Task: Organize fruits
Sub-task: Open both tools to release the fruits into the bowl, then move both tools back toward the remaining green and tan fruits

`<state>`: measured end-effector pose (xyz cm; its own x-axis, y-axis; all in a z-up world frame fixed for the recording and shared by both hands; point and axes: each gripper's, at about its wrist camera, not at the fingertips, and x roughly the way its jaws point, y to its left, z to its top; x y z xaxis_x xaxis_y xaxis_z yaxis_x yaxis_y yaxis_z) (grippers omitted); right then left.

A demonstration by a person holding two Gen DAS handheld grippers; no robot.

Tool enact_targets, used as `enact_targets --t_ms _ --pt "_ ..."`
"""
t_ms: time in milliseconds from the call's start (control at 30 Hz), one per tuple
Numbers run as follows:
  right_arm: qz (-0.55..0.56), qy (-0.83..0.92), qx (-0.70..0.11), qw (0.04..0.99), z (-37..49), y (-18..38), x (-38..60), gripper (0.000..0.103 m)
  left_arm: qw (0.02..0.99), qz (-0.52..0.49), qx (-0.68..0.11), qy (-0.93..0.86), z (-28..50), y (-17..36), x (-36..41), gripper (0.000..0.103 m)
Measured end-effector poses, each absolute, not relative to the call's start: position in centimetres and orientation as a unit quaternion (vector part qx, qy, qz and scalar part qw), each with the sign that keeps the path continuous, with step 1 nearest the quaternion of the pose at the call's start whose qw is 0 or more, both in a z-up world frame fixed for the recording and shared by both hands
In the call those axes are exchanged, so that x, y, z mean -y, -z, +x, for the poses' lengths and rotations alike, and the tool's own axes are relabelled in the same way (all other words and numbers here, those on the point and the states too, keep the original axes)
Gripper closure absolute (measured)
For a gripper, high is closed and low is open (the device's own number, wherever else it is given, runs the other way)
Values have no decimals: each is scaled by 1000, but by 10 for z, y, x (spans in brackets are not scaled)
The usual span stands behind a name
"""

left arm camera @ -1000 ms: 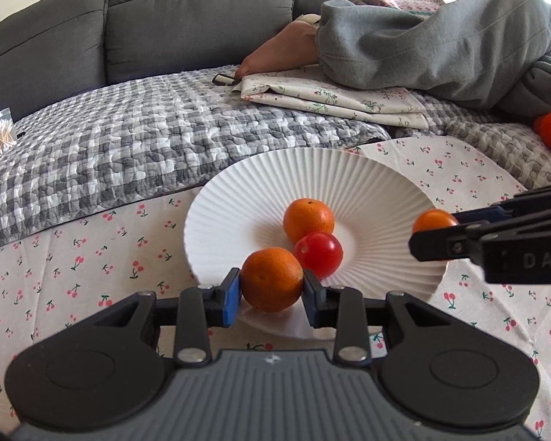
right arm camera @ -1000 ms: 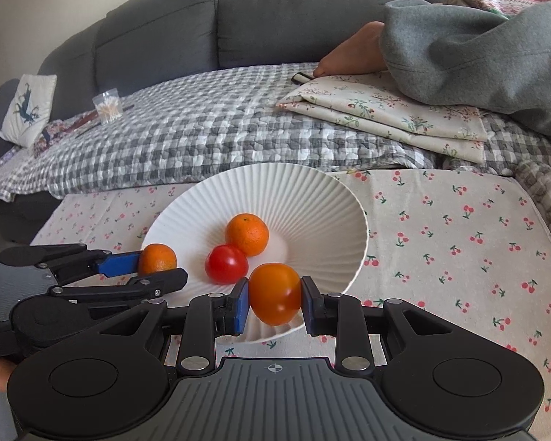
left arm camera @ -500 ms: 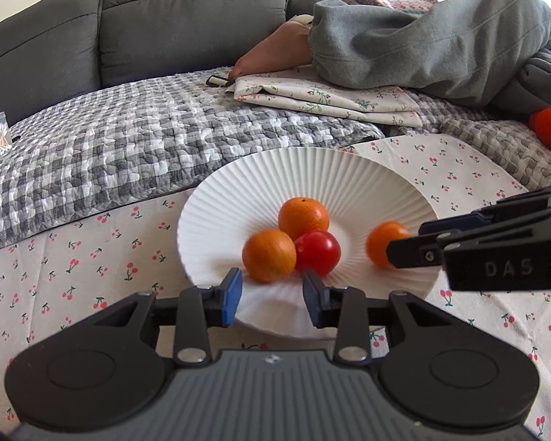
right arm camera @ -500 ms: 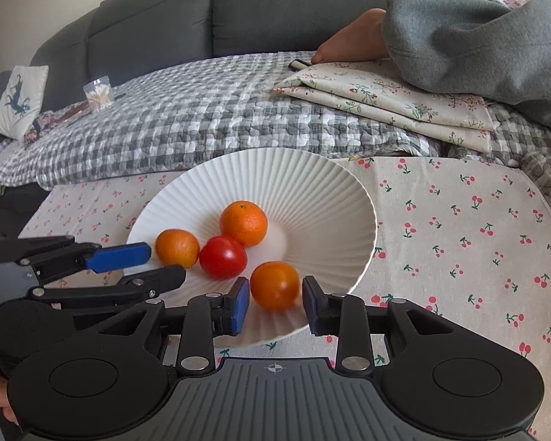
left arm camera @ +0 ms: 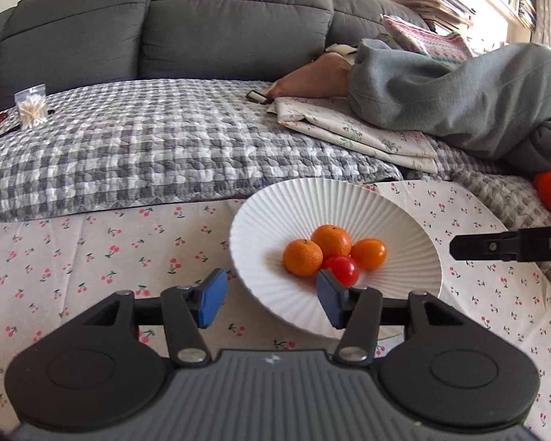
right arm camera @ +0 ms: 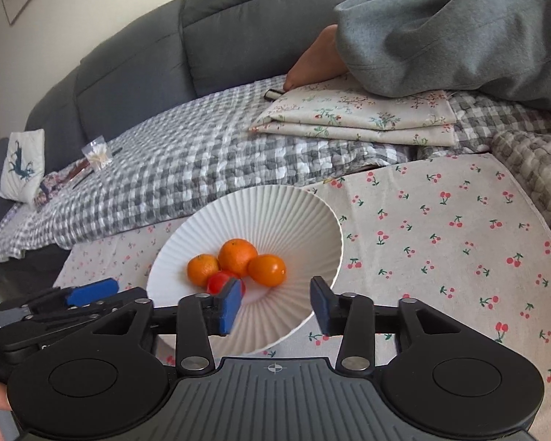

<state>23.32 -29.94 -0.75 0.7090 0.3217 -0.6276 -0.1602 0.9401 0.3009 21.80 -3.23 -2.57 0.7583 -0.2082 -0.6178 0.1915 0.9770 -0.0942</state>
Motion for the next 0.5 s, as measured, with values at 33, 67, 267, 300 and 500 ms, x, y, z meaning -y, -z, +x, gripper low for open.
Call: enact_targets --t_ms 33,67,267,300,500 --pt "113 -131 -358 917 231 5 300 54 937 -14 -332 105 215 24 30 47" --pt "116 -133 -358 917 228 4 300 51 937 -15 -334 104 212 23 28 46" --pt "129 -142 -374 908 210 -4 299 33 931 -16 -354 88 192 18 18 44" --pt "130 -144 -374 907 206 -5 299 31 930 -19 -356 85 189 17 16 43" --pt "134 -160 -371 905 181 -18 295 20 931 -19 -358 70 166 8 8 39"
